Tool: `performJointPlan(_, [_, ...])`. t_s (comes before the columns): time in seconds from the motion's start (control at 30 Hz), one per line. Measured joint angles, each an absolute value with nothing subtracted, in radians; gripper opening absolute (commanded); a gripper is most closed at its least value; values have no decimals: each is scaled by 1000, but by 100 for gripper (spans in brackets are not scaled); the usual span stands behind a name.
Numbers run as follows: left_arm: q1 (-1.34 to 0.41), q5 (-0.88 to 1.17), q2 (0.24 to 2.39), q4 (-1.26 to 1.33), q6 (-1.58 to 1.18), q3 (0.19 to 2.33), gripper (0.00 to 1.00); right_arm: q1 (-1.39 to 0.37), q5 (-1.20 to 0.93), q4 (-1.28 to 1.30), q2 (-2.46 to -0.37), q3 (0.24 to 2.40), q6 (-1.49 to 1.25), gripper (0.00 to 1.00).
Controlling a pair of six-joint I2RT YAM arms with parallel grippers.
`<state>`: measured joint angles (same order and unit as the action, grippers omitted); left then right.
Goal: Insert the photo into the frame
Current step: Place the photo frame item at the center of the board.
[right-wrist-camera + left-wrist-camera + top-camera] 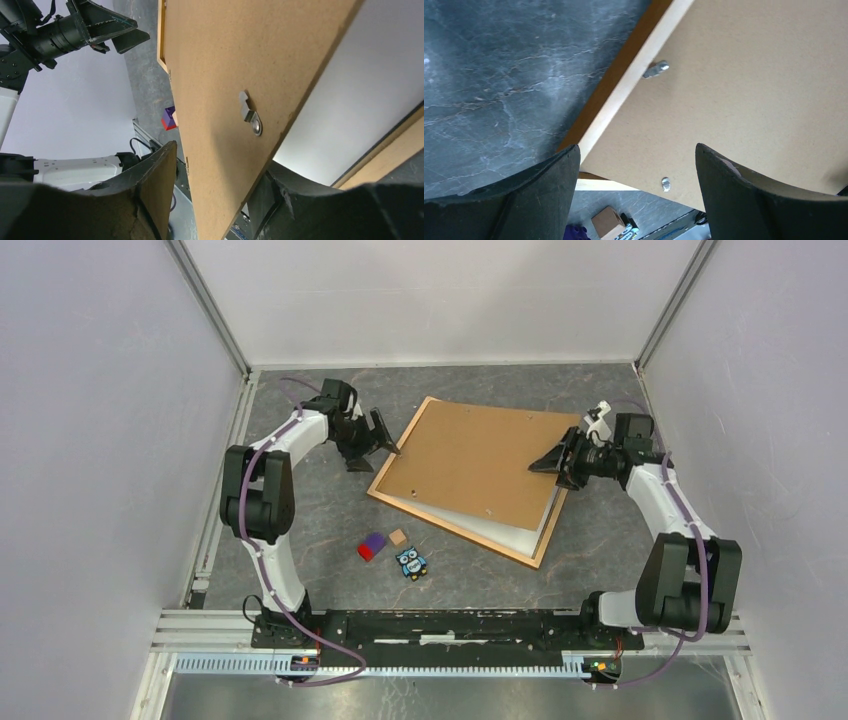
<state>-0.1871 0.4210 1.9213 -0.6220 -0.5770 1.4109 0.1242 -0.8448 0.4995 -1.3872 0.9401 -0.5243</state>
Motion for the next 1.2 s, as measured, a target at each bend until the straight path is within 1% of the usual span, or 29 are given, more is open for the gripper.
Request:
performJointPlan(0.2, [-171,420,1950,-614,-577,1380,91,136,-813,442,-1331,842,-582,36])
performJointPlan(0.3, [-171,419,1956,-611,-577,1369,91,149,-804,420,-1311,822,-616,22])
performJointPlan(0.43, [-171,417,1956,-611,-577,1368,91,191,-841,383,-1279,781,-665,9])
performJointPlan(0.5, [-171,416,1956,-611,-577,1368,91,210,-875,374,-1278,767,-678,1])
performJointPlan(0.77, [-171,403,1956,-608,-577,1367,91,231,-965,295,-1274,723,-723,0])
performJointPlan(1.2, [-171,406,1956,-591,-578,1346,91,231,-998,194,-1274,701,-846,0])
